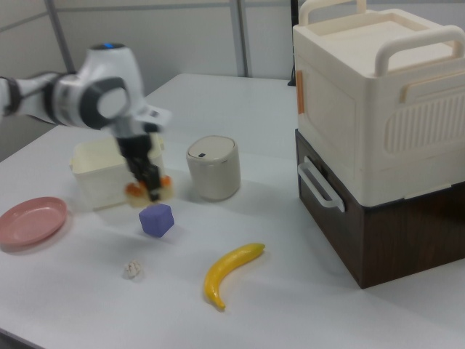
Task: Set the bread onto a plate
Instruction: 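Lift the bread roll and carry it over the pink plate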
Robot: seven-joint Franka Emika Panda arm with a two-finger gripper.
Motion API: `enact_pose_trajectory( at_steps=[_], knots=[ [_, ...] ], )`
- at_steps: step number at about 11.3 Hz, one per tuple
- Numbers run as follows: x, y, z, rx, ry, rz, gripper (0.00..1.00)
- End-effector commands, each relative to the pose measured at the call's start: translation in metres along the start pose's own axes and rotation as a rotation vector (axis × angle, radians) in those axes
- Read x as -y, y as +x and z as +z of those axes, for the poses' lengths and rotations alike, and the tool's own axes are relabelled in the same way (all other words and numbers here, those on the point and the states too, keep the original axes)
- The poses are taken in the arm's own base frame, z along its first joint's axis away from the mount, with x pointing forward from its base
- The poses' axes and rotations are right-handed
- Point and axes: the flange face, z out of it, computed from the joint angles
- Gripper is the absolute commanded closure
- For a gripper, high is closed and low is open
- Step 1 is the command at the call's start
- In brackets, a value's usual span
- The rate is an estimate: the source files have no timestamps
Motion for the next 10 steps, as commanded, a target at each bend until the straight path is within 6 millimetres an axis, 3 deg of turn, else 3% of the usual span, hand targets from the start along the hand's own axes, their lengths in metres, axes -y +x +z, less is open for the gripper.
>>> enact_pose_trajectory(
  at_steps=[1, 3, 6, 7, 9, 10],
  knots=[
    [0.104, -0.061, -0.026, 0.011, -0.001, -0.132, 0.34],
    [0.166, -0.113, -0.024, 0.013, -0.003, -0.231, 0.32],
    [0.244, -0.177, -0.018, 0.017, 0.007, -0.315, 0.32],
    [0.265, -0.188, -0.013, 0.011, 0.001, -0.303, 0.32],
    [0.288, -0.198, 0.003, 0.013, -0.018, -0.284, 0.3],
    [0.293, -0.198, 0.019, 0.02, -0.038, -0.27, 0.23]
  ],
)
